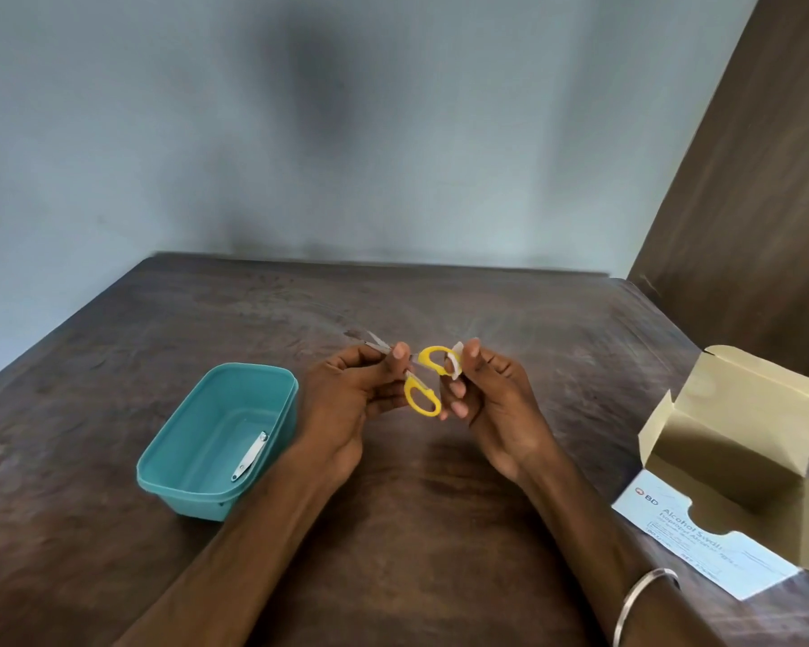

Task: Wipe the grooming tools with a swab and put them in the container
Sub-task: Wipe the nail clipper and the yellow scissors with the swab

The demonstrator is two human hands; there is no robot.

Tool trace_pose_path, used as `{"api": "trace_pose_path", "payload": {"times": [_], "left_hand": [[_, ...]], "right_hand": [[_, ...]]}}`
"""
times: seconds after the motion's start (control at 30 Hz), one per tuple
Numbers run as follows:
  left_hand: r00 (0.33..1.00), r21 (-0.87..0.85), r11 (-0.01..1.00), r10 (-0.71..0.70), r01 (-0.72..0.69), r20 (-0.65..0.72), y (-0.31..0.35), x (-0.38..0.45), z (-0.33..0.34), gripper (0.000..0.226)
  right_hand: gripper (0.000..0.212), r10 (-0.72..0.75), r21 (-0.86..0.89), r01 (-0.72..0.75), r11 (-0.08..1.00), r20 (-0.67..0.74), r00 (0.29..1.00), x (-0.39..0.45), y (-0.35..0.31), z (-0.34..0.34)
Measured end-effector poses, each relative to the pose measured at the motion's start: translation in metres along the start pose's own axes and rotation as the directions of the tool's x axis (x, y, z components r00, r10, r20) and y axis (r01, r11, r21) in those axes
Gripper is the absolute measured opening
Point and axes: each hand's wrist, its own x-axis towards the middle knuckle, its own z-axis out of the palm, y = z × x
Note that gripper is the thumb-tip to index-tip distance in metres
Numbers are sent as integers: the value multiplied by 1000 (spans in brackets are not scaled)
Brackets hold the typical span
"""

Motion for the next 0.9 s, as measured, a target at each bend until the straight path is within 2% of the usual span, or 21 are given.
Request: {"api": "trace_pose_path", "payload": {"times": [0.13, 0.23, 0.43, 0.53, 0.6, 0.7, 0.77, 0.8, 0.9], "left_hand": [[992, -134, 983, -123, 124, 15, 0, -3, 2, 13], [981, -209, 959, -187, 192, 42, 0, -5, 5, 11], [962, -309, 913, -270, 268, 37, 0, -2, 5, 12], [980, -275, 942, -197, 195, 19, -1, -1, 2, 9], [994, -167, 983, -92, 81, -55, -4, 1, 1, 10], [979, 24, 997, 76, -72, -189, -6, 3, 0, 7], [972, 108, 988, 131, -111, -198, -8, 4, 0, 4], [972, 129, 985, 137, -114, -189, -8, 4, -1, 5], [981, 190, 976, 131, -103, -142, -10, 5, 0, 7]], "right_hand": [[25, -38, 36, 35, 999, 79, 996, -3, 0, 2], [24, -100, 14, 99, 995, 71, 992, -1, 3, 0], [8, -256, -263, 233, 936, -54, 965, 1, 1, -5], [11, -256, -352, 194, 916, -137, 957, 2, -1, -6], [12, -258, -383, 152, 911, -244, 935, 4, -2, -8], [14, -349, -467, 166, 869, -339, 874, 5, -5, -12], [14, -430, -585, 172, 792, -337, 837, 5, -6, -14], [14, -481, -672, 175, 720, -301, 823, 5, -5, -13], [15, -579, -878, 234, 417, -59, 813, 6, 2, -10]]}}
